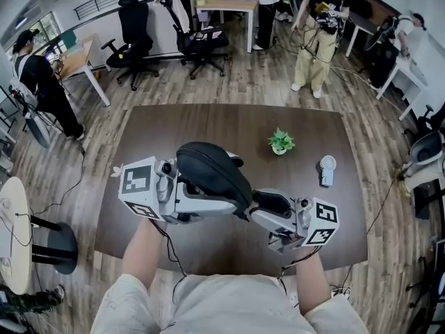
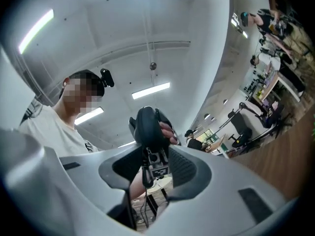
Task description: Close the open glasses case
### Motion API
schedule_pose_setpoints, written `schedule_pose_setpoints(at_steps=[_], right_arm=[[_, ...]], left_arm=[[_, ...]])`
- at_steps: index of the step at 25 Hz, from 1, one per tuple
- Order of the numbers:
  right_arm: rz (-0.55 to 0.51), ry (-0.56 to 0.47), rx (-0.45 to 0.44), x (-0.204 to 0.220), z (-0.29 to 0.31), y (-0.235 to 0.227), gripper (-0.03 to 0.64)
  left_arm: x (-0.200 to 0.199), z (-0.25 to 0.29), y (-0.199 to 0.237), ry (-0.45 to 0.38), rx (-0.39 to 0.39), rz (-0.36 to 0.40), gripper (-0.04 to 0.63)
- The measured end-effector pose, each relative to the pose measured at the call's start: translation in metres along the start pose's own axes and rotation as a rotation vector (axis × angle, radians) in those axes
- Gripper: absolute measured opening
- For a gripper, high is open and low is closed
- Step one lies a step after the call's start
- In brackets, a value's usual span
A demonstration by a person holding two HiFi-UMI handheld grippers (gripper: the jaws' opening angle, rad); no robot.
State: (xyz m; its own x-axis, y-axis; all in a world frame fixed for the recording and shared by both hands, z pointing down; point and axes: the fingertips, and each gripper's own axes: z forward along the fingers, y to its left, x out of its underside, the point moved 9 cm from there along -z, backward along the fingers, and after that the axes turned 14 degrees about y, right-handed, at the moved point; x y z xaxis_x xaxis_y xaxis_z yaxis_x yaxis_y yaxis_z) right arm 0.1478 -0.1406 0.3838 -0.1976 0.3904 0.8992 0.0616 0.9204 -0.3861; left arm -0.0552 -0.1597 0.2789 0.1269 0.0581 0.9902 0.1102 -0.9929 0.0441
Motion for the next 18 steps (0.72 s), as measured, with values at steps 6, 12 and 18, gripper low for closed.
schedule_pose_setpoints(at_steps=[6,12,18], right_arm=[[0.079,-0.024,-0.161,0.006,0.011,-0.004,0.142],[0.125,-0.021,-0.232,0.014,0.015,-0.005,0.080],[0.150,-0.021,-0.284,0.017,0.017,-0.001,0.006]], left_arm=[[-0.009,0.004,-0.006,-0.004,0.035,0.033,0.281],[-0.006,0.004,-0.010,0.001,0.038,0.036,0.281],[-0.007,0.005,-0.009,0.023,0.034,0.039,0.281]])
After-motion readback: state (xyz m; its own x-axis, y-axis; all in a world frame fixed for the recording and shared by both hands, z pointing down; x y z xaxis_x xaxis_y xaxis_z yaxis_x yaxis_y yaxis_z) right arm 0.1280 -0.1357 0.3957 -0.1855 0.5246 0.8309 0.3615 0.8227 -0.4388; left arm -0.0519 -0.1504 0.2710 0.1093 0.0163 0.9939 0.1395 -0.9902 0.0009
